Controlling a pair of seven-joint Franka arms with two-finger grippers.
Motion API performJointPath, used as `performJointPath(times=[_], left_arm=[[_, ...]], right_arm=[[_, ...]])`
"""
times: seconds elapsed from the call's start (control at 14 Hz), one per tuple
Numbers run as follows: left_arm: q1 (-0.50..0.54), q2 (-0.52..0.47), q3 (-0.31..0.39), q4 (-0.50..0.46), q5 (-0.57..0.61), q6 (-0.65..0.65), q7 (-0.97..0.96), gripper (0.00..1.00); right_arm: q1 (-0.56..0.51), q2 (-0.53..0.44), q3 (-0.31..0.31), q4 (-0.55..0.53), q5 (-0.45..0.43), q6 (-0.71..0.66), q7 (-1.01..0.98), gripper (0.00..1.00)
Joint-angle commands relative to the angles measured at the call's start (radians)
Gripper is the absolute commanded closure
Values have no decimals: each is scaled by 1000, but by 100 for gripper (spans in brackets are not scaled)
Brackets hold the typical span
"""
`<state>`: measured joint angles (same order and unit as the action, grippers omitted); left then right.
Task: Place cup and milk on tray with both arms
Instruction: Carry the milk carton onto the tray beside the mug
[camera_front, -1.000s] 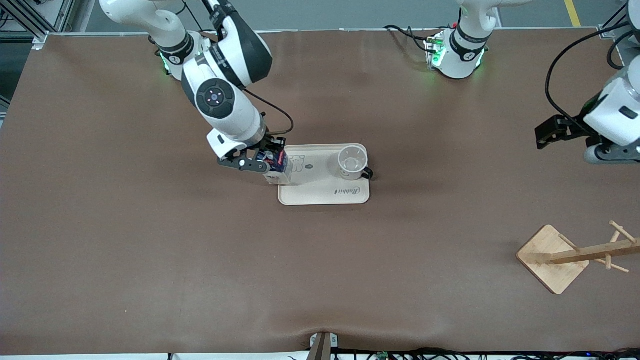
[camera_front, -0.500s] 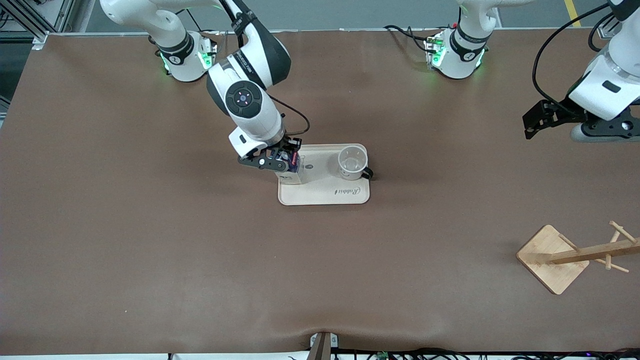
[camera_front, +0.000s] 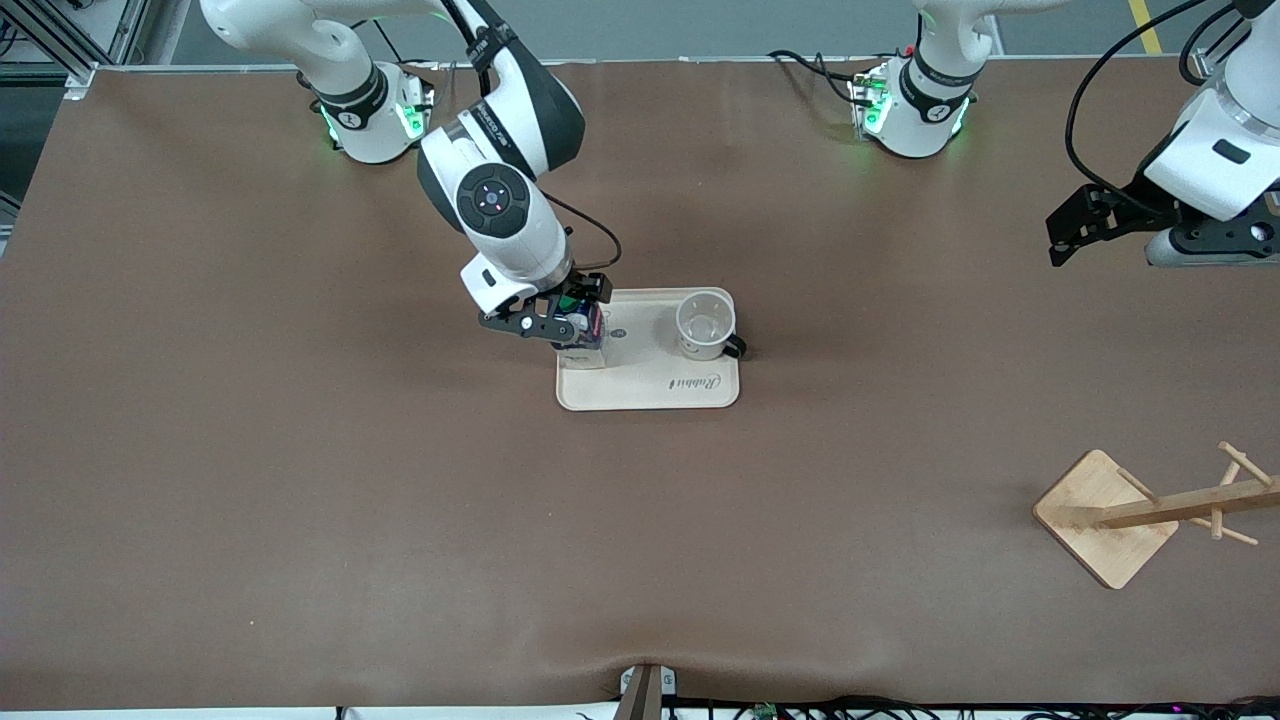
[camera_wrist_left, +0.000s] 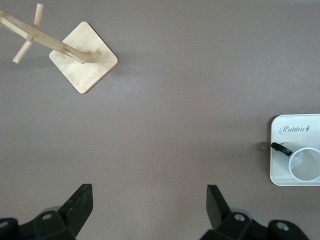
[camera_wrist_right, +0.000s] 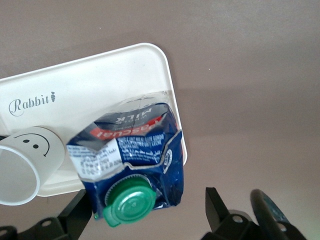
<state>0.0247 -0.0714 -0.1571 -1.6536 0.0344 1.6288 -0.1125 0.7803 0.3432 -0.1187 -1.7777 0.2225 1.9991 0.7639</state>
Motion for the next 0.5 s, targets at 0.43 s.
performJointPath(times=[0.43], left_arm=[[12, -16, 10, -11, -27, -17, 8, 0]], right_arm=[[-171, 5, -24, 439, 11, -509, 3, 0]])
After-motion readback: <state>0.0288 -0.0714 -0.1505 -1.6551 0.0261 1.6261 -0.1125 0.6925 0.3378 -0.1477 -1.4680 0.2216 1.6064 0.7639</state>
